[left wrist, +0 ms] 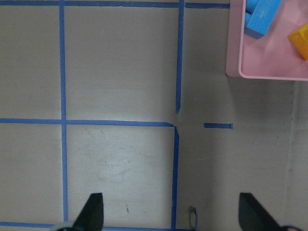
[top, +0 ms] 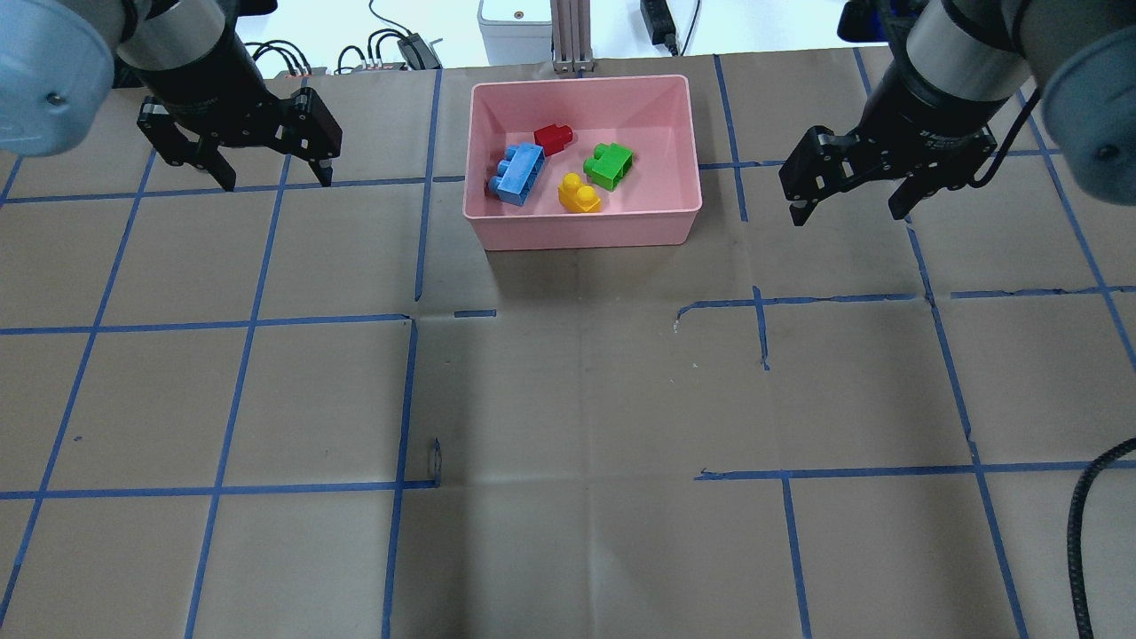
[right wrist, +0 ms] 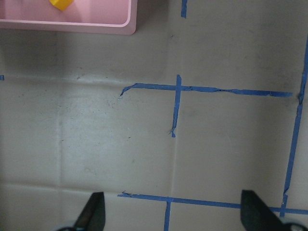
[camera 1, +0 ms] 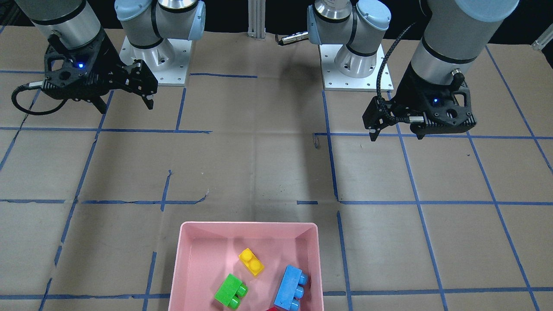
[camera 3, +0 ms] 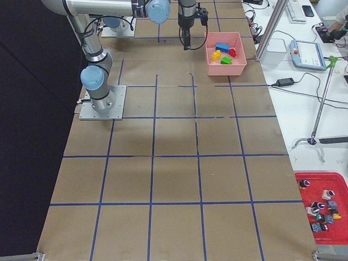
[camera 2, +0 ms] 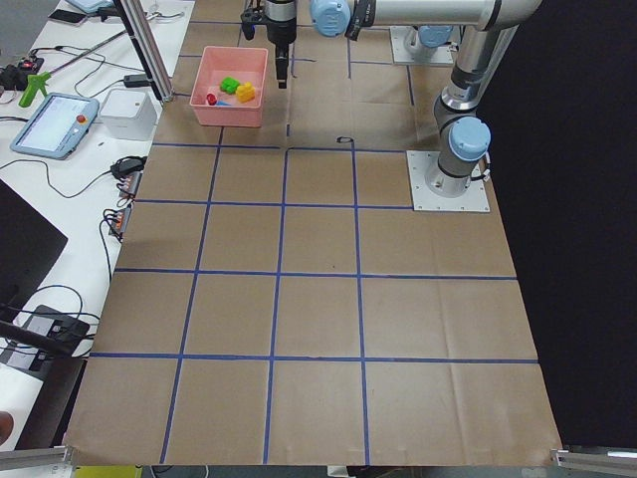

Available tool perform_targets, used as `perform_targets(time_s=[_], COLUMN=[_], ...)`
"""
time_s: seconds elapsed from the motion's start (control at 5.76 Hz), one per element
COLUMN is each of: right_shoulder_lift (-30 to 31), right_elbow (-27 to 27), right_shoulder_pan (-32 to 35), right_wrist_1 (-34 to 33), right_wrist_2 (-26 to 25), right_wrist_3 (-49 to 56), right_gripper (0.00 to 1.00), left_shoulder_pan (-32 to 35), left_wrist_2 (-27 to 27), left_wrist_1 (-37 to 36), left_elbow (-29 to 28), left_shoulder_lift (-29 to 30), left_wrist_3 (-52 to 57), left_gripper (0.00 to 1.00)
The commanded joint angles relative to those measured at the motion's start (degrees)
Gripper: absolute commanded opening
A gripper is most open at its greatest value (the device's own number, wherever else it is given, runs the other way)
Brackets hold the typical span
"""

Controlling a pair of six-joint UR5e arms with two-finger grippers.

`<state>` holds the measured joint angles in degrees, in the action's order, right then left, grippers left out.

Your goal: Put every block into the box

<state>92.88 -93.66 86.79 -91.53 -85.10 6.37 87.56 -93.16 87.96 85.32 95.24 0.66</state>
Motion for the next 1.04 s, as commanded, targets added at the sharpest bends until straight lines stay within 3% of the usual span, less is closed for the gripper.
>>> perform_targets(time_s=[0.0,0.87], right_shoulder_lift=[1.24,3.0], right_elbow=[-0.03,-0.91], right_shoulder_pan=[0.05,0.31], right_wrist_1=[0.73,0.65], right_wrist_2=[-0.32,0.11], right_wrist_3=[-3.1,-6.02], right_gripper=[1.0,1.0], left_shoulder_pan=[-0.02,-0.02], left_wrist_2=[-0.45,4.13], left_wrist_1=[0.46,-2.18], left_elbow=[-0.07,-0.07], left_shoulder_lift=[0.38,0.3], left_wrist_3=[0.22,0.39], left_gripper=[1.0,1.0])
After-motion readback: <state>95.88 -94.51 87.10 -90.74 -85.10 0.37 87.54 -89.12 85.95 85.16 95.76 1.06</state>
